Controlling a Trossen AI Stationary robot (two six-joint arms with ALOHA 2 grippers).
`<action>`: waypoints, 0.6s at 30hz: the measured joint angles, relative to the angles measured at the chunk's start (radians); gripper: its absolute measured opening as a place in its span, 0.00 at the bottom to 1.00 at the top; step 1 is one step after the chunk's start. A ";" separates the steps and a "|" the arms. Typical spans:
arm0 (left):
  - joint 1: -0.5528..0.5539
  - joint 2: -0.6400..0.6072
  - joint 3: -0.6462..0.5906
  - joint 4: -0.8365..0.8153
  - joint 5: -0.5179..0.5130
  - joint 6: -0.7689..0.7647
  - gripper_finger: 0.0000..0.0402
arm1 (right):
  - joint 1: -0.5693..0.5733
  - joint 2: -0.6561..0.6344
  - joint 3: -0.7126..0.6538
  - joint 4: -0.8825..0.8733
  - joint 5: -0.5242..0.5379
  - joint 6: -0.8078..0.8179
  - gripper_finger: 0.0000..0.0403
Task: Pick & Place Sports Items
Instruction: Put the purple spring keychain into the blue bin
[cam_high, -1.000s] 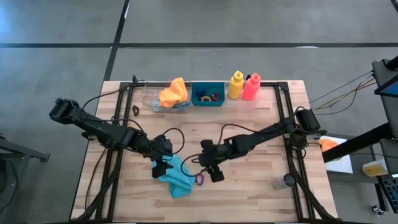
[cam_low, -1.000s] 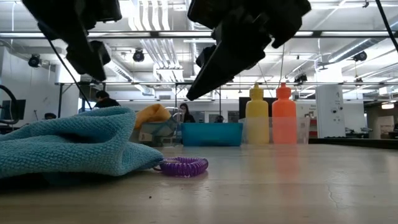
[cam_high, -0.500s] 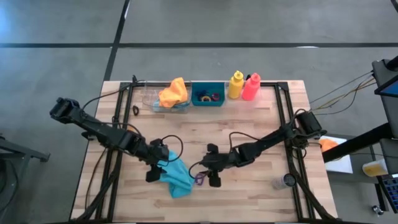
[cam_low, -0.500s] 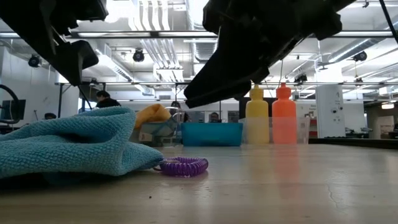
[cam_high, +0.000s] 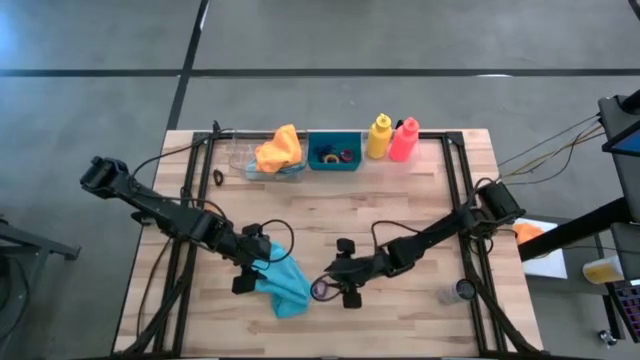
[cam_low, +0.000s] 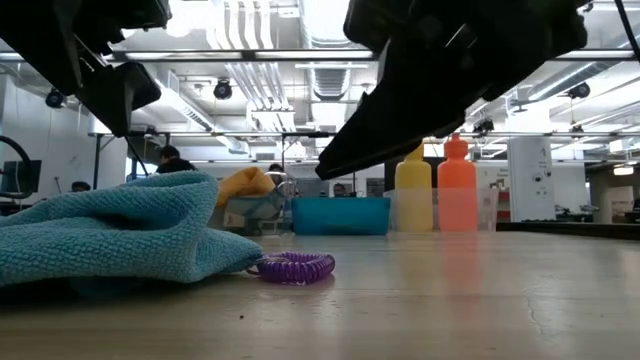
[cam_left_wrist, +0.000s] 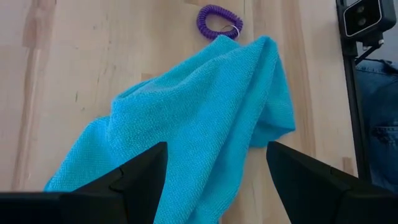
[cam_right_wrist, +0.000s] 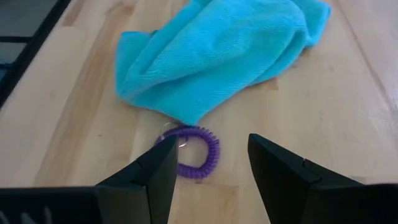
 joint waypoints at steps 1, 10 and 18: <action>0.000 0.000 -0.005 0.005 0.000 0.000 0.70 | 0.000 0.002 0.000 0.003 0.000 0.000 0.48; -0.001 0.002 -0.031 0.030 0.000 -0.006 0.70 | -0.005 0.129 0.027 0.051 0.000 -0.039 0.48; -0.001 0.002 -0.031 0.046 0.000 -0.008 0.70 | -0.011 0.229 0.107 0.061 -0.003 -0.081 0.48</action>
